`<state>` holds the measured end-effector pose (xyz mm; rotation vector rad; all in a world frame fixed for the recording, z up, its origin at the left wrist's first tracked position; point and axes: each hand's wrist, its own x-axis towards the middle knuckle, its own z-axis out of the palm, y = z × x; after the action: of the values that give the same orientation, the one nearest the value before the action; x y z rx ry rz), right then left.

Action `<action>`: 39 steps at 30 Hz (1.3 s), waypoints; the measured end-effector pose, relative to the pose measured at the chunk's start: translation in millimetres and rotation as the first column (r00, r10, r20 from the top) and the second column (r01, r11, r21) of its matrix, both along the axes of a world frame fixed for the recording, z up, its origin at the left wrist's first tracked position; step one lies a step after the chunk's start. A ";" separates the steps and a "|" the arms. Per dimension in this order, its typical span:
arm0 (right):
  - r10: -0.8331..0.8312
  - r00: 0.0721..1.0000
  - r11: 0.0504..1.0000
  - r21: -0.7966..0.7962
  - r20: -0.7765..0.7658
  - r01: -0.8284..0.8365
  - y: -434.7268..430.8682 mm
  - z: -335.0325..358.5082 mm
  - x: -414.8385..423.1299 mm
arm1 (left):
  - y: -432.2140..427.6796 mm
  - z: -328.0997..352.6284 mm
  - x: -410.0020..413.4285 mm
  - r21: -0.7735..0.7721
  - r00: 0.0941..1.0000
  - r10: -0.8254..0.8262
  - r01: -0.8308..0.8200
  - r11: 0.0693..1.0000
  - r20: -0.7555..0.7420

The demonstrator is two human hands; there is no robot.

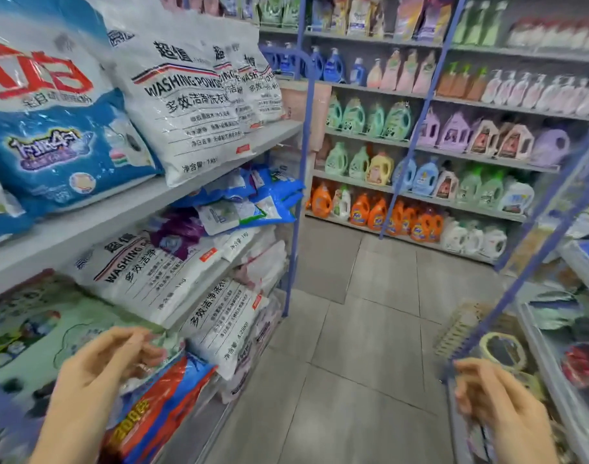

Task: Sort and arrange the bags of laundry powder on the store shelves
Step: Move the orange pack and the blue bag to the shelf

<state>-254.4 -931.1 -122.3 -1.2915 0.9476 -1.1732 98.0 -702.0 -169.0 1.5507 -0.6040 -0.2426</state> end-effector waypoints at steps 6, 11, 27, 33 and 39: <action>0.021 1.000 0.999 -0.028 0.012 -0.021 -108.2 4.7 84.5 | -92.4 24.8 57.7 -0.039 0.999 0.040 -0.041 0.998 -0.016; 0.166 0.986 0.986 -0.027 -0.021 -0.167 -193.4 -8.3 167.6 | -133.7 25.6 91.5 -0.010 0.989 0.147 -0.147 0.989 0.003; 0.382 0.661 0.084 -0.687 -0.646 -0.721 -319.4 -24.0 509.3 | -223.6 4.7 71.8 0.078 0.635 0.768 -0.765 0.640 -0.084; -0.108 0.472 -0.233 -0.439 -0.875 -0.868 -276.7 -28.7 599.7 | -235.1 9.3 36.5 0.081 0.494 0.852 -0.855 0.512 -0.173; -0.002 0.454 -0.071 -0.453 -0.891 -0.889 -282.8 -42.2 619.6 | -237.1 21.7 9.9 0.049 0.416 0.896 -0.903 0.428 -0.159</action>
<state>365.1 -1213.9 -164.5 -3.0541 -0.2778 -0.4149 107.8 -939.2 -147.3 1.5815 0.4384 0.4913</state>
